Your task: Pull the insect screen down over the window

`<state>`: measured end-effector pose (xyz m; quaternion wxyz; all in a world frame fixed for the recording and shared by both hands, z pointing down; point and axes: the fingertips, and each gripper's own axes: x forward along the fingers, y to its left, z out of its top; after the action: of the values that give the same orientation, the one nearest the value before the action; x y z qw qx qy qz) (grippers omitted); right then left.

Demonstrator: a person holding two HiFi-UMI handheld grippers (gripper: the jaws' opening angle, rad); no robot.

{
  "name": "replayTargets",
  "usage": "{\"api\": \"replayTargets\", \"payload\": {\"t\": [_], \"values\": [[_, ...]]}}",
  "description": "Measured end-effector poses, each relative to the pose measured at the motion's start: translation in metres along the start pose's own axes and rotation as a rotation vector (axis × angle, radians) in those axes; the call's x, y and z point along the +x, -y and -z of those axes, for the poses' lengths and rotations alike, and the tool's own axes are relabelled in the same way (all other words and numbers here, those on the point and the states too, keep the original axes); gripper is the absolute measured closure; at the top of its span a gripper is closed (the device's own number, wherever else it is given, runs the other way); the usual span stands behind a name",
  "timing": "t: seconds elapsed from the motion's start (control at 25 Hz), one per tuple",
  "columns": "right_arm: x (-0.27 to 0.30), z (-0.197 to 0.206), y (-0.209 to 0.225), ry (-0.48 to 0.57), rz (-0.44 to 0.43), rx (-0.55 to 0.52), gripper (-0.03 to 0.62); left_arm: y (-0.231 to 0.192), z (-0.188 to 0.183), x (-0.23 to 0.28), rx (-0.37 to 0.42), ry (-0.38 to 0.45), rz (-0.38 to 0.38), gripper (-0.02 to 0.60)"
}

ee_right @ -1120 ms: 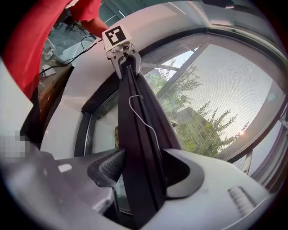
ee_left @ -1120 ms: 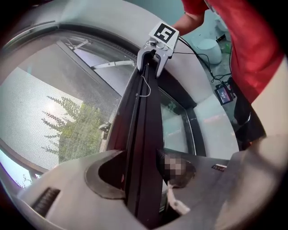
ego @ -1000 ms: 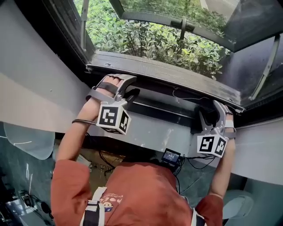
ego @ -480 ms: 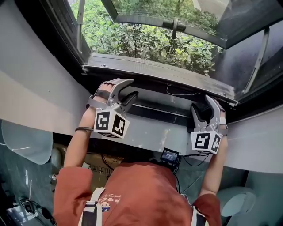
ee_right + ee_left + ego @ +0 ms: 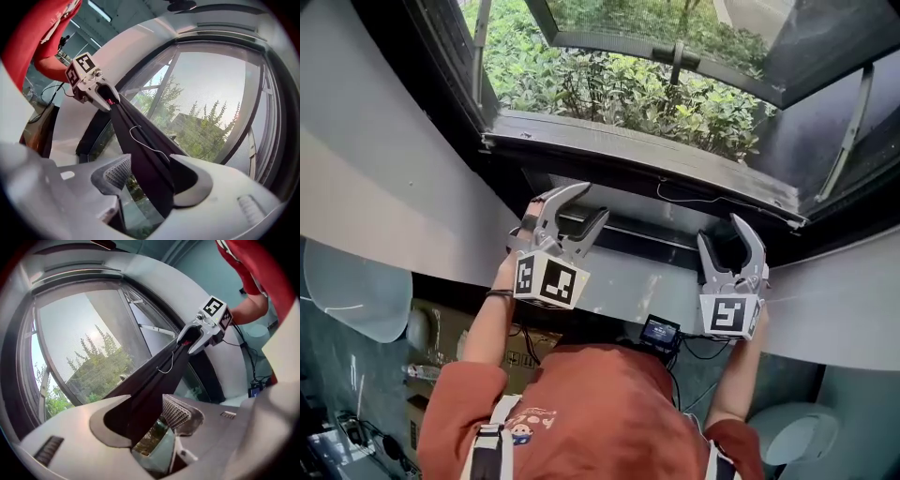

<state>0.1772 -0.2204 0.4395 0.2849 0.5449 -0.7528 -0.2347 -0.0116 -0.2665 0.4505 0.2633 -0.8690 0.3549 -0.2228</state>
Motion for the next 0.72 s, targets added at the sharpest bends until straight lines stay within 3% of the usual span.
{"api": "replayTargets", "payload": {"t": [0.48,0.72], "values": [[-0.015,0.0,-0.021,0.096,-0.015,0.24,0.327,0.025,0.001,-0.019,-0.33,0.11,-0.099,0.374],[-0.024,0.002,-0.021,0.161,0.078,0.388,0.328,0.03,0.001,-0.028,-0.471,0.164,-0.152,0.374]]}}
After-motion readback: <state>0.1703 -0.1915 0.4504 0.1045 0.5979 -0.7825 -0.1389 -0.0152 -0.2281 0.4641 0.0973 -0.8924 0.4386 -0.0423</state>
